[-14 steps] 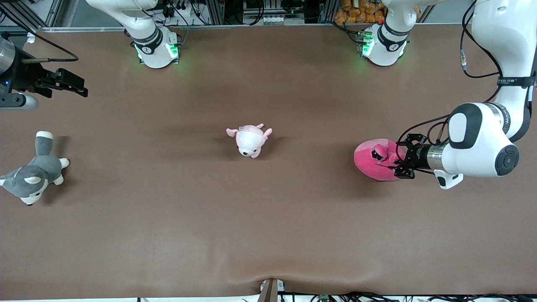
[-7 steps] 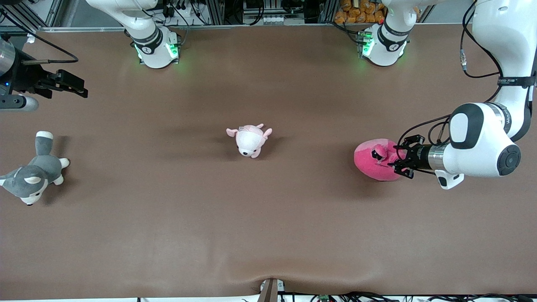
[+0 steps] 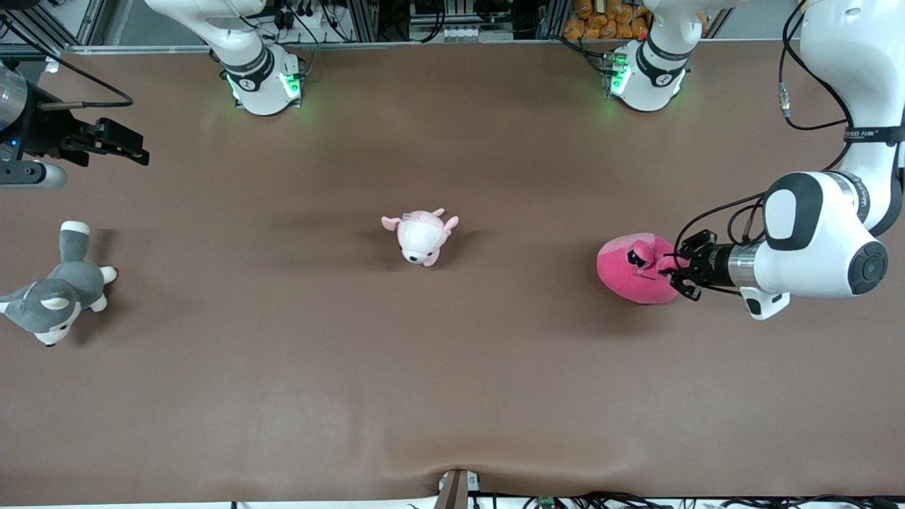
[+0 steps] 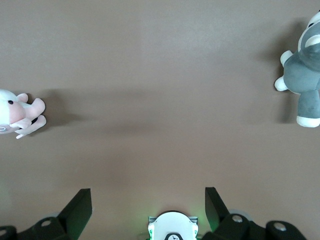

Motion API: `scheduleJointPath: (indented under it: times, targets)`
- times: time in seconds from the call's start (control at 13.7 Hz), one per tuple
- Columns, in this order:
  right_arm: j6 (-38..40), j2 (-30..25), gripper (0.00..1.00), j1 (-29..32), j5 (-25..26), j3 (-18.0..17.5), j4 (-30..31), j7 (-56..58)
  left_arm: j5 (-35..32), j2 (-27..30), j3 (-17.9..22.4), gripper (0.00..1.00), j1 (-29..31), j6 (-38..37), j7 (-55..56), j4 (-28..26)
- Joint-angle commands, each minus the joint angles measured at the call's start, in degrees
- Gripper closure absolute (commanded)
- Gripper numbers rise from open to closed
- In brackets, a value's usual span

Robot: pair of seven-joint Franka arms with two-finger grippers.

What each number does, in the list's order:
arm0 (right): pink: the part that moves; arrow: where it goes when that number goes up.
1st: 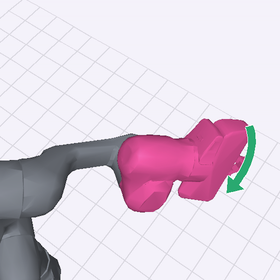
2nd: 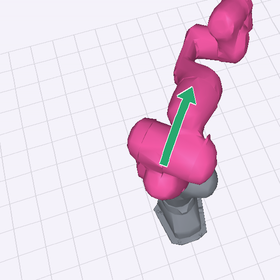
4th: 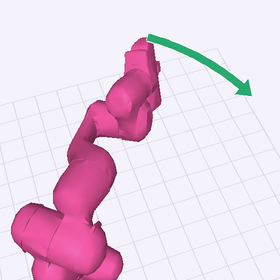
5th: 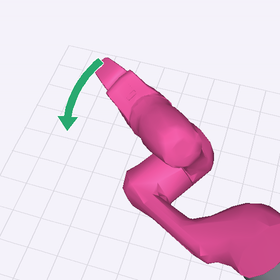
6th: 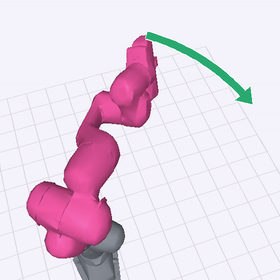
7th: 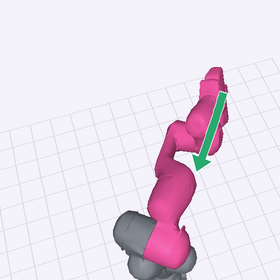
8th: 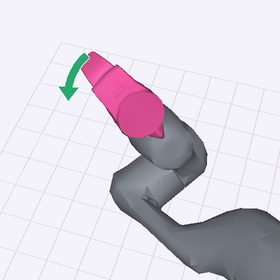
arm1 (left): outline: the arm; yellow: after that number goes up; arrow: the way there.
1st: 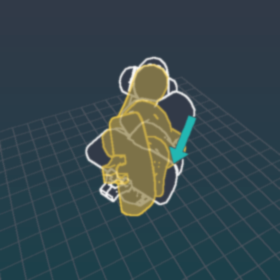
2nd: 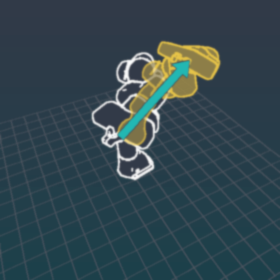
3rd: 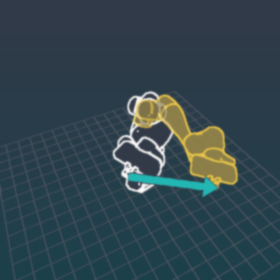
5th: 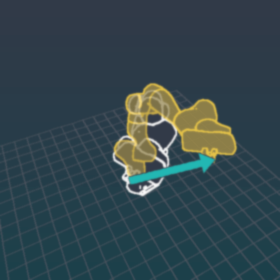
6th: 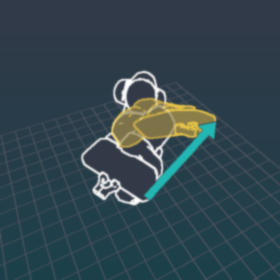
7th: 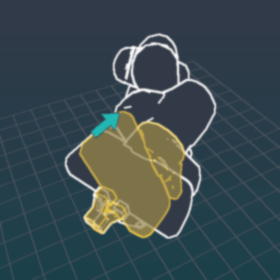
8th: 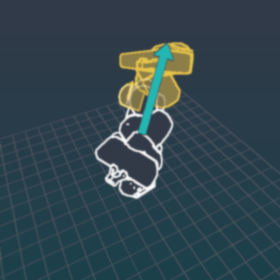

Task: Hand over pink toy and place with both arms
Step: 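Close the left gripper on the pink toy's neck, then lift the pink toy with the left gripper toward the table middle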

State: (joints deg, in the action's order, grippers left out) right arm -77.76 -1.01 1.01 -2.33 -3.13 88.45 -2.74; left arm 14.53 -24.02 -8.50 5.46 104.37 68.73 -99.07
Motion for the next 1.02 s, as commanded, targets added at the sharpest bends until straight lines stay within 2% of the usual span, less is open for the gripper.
scheduleJointPath:
  times: [0.0, 0.22, 0.58, 0.8, 0.95]
  targets:
    - [0.76, 0.13, 0.0, 0.49, 0.05, -0.12, -0.74, 0.63, -0.11, 1.87, -0.02, 1.0, -0.01, -0.4, -0.26, -0.33]
    - [0.59, 0.13, 0.0, 0.4, 0.05, -0.03, -0.65, 0.72, -0.11, 3.01, -0.46, 1.0, -0.45, -1.1, 0.96, 0.89]
    - [0.5, 0.31, 0.0, 0.58, -0.04, -0.03, -0.56, 0.81, 0.94, 3.37, -0.9, 1.0, -1.15, -11.9, 4.54, 10.99]
    - [0.5, 0.31, 0.0, 0.4, -0.04, -0.03, -0.56, 0.63, 0.85, 3.63, -5.72, 1.0, -1.59, -14.45, 11.76, 15.39]
    - [0.59, 0.39, 0.0, 0.57, -0.04, -0.03, -0.47, 0.02, 1.03, 4.42, -8.71, 1.0, -1.59, -14.99, 15.01, 15.84]
